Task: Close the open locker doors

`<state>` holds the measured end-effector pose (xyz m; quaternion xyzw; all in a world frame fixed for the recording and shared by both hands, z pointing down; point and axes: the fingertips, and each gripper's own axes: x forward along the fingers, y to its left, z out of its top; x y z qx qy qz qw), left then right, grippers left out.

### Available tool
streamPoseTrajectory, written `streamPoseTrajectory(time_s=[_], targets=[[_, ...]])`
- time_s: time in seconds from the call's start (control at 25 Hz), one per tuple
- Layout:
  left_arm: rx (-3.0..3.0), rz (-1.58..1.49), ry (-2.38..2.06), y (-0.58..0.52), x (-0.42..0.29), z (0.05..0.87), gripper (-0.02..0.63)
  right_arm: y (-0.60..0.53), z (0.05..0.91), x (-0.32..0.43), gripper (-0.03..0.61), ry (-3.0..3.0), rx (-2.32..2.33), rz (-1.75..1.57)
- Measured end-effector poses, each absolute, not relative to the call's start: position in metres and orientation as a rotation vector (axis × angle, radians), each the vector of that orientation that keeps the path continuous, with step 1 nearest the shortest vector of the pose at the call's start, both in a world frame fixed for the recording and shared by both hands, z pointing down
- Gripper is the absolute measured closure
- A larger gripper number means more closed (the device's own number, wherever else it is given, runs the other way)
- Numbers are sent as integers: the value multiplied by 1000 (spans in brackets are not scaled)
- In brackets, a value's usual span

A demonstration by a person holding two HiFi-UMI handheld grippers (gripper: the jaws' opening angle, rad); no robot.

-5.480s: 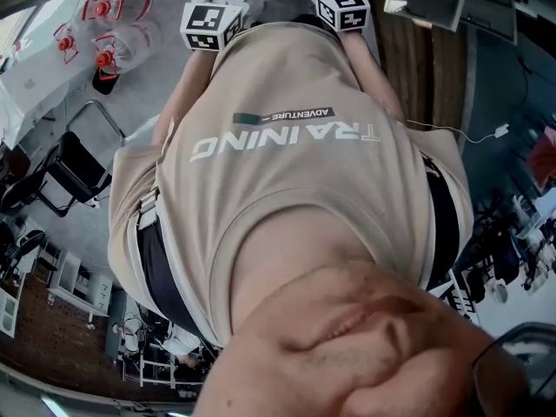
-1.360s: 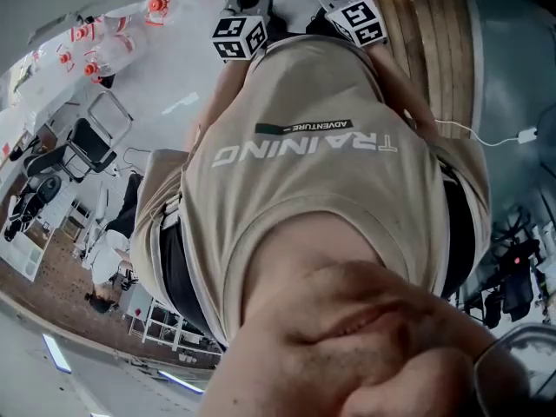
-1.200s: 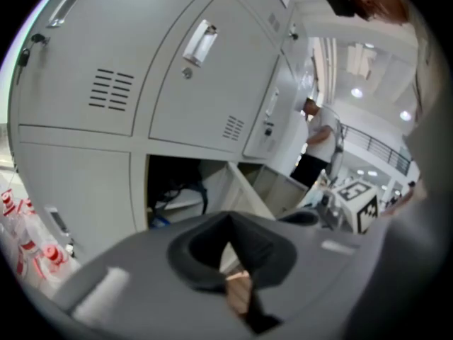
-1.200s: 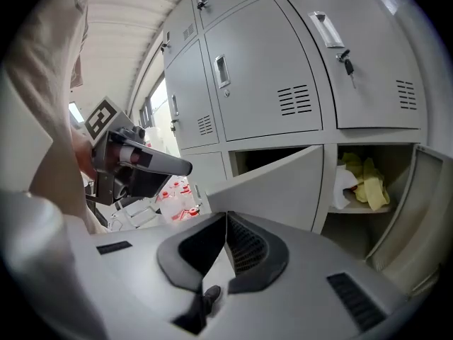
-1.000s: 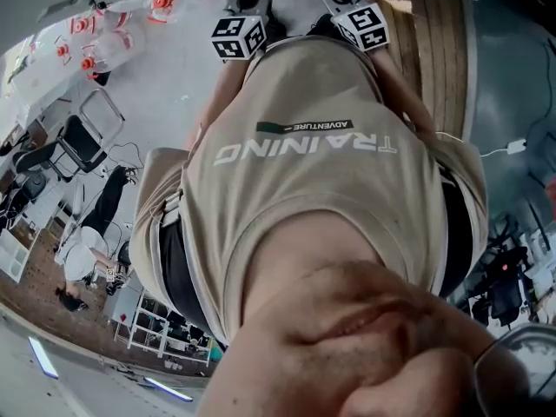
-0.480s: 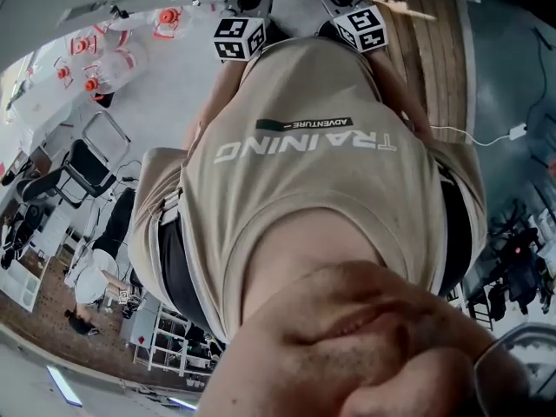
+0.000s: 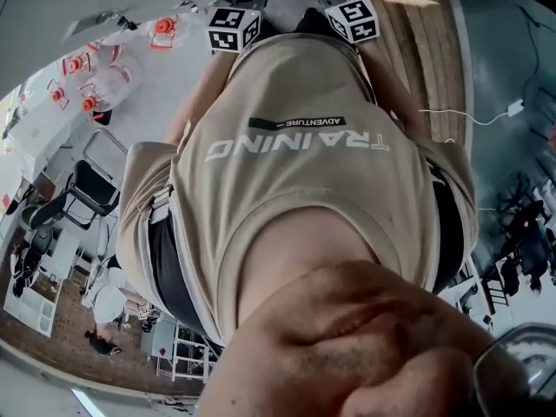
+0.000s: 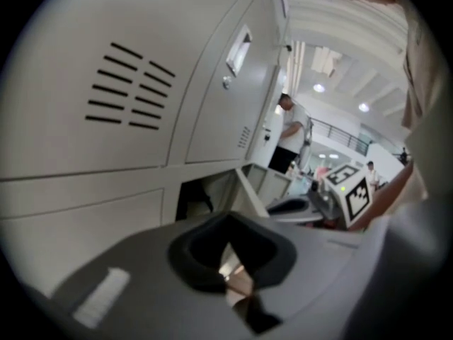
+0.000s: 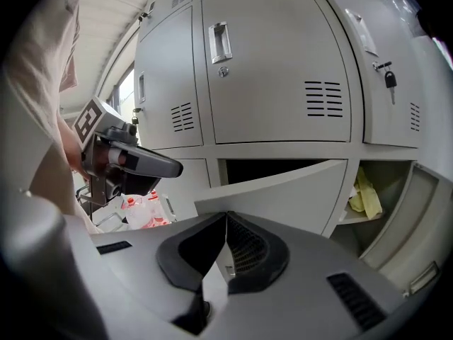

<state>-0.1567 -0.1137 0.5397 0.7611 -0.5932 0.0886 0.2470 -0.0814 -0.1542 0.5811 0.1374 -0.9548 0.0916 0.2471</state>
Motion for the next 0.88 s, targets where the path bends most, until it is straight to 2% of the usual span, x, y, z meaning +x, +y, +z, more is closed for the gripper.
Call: streamPoseTrajectory(time_s=[0.88], targets=[[1963, 299, -1716, -122, -224, 537, 614, -193, 577, -180, 563, -2649, 192, 308]])
